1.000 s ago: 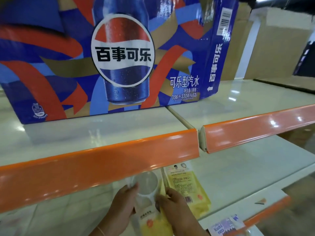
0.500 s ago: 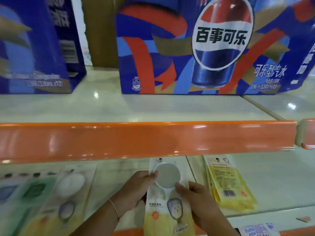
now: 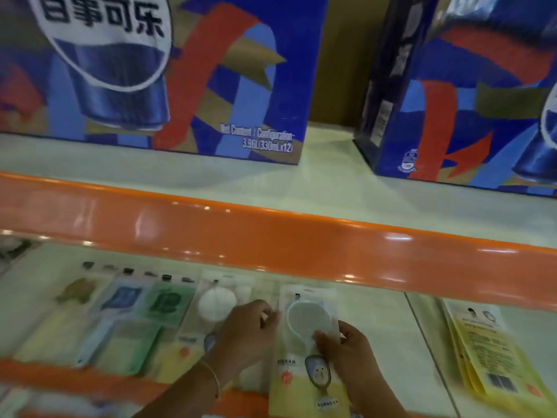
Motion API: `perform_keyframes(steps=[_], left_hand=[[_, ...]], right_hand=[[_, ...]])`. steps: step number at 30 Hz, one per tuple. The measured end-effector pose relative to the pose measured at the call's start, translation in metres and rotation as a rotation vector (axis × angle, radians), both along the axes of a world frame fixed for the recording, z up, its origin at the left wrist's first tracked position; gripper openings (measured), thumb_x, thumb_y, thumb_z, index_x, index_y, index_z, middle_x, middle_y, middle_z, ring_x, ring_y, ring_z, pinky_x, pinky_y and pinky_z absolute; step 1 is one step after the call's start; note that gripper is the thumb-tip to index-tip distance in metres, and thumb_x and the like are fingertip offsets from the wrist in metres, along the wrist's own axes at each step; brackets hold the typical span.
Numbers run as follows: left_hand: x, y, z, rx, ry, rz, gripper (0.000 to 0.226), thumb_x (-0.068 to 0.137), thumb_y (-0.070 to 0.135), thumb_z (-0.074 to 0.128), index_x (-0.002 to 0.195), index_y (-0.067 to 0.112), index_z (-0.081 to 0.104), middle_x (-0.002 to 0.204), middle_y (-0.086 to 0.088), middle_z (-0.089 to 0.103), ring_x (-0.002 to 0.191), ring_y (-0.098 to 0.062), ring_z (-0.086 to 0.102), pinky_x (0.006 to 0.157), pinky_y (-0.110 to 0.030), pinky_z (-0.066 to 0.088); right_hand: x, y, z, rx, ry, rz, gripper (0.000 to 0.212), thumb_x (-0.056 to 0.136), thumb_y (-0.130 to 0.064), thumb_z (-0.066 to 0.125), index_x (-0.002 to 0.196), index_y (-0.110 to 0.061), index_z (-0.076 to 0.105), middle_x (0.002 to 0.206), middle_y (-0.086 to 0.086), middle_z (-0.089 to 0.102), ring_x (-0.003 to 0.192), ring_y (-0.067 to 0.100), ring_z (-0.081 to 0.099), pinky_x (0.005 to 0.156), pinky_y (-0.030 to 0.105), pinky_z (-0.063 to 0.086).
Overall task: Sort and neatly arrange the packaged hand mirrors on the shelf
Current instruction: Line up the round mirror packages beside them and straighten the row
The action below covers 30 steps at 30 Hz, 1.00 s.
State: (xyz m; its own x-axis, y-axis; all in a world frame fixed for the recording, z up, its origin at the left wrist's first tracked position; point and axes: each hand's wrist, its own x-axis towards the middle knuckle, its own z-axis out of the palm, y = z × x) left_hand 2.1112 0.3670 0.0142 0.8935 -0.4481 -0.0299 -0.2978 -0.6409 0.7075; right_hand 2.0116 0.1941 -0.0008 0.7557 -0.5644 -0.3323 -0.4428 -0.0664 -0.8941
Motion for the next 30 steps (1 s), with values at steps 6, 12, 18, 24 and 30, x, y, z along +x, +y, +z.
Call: perform_keyframes(steps=[6, 12, 18, 24, 30], left_hand=[[0.018, 0.076, -0.025, 0.089, -0.411, -0.117, 0.02, 0.091, 0.035, 0.054, 0.104, 0.025, 0.065, 0.093, 0.011, 0.061, 0.083, -0.006, 0.057, 0.07, -0.018, 0.048], [0.018, 0.114, -0.06, 0.259, -0.554, -0.227, 0.036, 0.083, 0.048, 0.052, 0.112, 0.031, 0.064, 0.131, 0.01, 0.058, 0.127, -0.016, 0.051, 0.093, -0.039, 0.052], [0.011, 0.115, -0.059, 0.343, -0.665, -0.254, 0.043, 0.081, 0.055, 0.05, 0.112, 0.031, 0.067, 0.128, 0.008, 0.062, 0.122, -0.016, 0.056, 0.1, -0.034, 0.032], [0.015, 0.114, -0.072, 0.379, -0.596, -0.282, 0.046, 0.087, 0.056, 0.047, 0.118, 0.027, 0.063, 0.133, 0.001, 0.058, 0.127, -0.021, 0.051, 0.107, -0.041, 0.029], [0.016, 0.115, -0.071, 0.38, -0.566, -0.311, 0.045, 0.088, 0.055, 0.046, 0.12, 0.029, 0.063, 0.134, -0.003, 0.056, 0.129, -0.026, 0.049, 0.107, -0.046, 0.033]], right_hand=[[0.041, 0.027, -0.019, -0.328, 0.122, 0.044, 0.039, 0.082, -0.03, 0.067, 0.119, -0.019, 0.06, 0.1, 0.005, 0.072, 0.091, 0.025, 0.067, 0.081, 0.036, 0.053], [0.057, 0.038, -0.028, -0.796, 0.306, 0.123, 0.054, 0.078, -0.045, 0.053, 0.126, -0.021, 0.046, 0.11, 0.006, 0.065, 0.1, 0.028, 0.059, 0.08, 0.033, 0.048], [0.045, 0.067, -0.036, -0.928, 0.311, 0.319, 0.063, 0.082, -0.068, 0.029, 0.14, -0.046, 0.037, 0.157, -0.003, 0.019, 0.142, 0.025, 0.017, 0.111, 0.045, 0.025], [0.042, 0.077, -0.042, -0.979, 0.346, 0.349, 0.081, 0.072, -0.076, 0.002, 0.142, -0.048, 0.031, 0.161, -0.004, 0.011, 0.146, 0.023, 0.007, 0.115, 0.044, 0.016], [0.04, 0.086, -0.044, -1.007, 0.368, 0.396, 0.085, 0.071, -0.083, 0.011, 0.145, -0.045, 0.024, 0.162, -0.001, 0.006, 0.147, 0.025, 0.005, 0.117, 0.043, 0.011]])
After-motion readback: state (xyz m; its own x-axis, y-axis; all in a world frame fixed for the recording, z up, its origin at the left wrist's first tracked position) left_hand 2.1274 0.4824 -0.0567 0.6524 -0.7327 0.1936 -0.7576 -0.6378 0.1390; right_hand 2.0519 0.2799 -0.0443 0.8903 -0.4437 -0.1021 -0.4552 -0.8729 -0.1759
